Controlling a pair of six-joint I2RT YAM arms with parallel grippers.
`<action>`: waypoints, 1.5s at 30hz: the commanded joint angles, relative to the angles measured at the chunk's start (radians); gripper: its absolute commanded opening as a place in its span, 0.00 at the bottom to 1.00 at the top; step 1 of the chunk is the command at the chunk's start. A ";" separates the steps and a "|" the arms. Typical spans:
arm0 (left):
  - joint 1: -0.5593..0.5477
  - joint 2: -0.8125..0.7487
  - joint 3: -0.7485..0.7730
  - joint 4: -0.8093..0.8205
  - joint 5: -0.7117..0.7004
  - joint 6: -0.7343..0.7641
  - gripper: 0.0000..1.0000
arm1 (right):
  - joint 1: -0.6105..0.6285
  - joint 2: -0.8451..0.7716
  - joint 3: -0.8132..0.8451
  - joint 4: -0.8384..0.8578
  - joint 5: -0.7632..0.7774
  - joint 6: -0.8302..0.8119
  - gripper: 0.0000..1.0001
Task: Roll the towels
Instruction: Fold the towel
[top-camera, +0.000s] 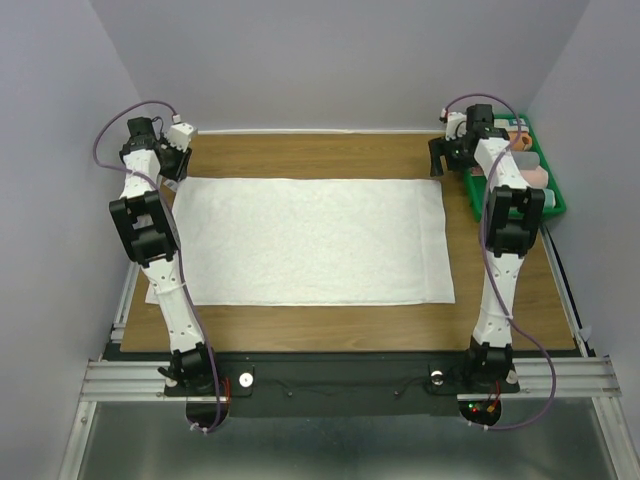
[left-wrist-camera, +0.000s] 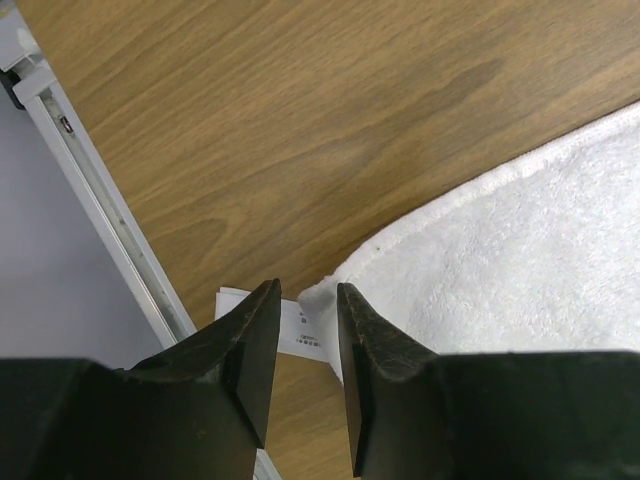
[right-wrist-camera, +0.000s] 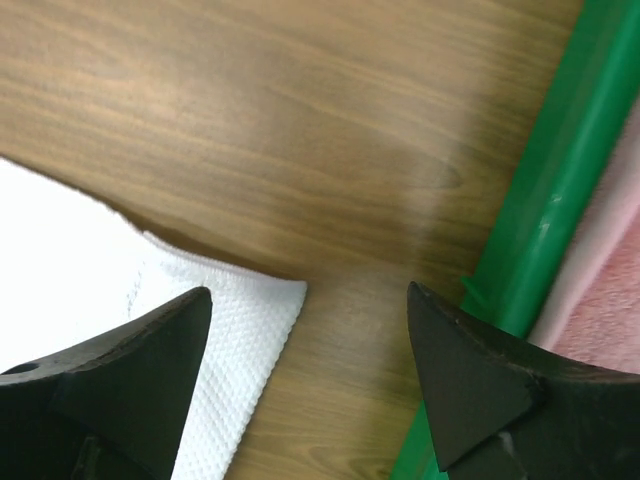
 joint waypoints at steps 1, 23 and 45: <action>0.001 -0.005 -0.008 0.033 -0.009 -0.016 0.40 | -0.003 0.025 0.051 0.008 -0.046 0.066 0.79; 0.003 -0.005 0.000 0.082 -0.019 -0.062 0.44 | -0.005 0.022 -0.082 0.008 -0.105 0.106 0.47; 0.015 0.036 0.066 -0.007 0.034 -0.018 0.65 | -0.005 0.002 -0.050 0.010 -0.176 0.100 0.01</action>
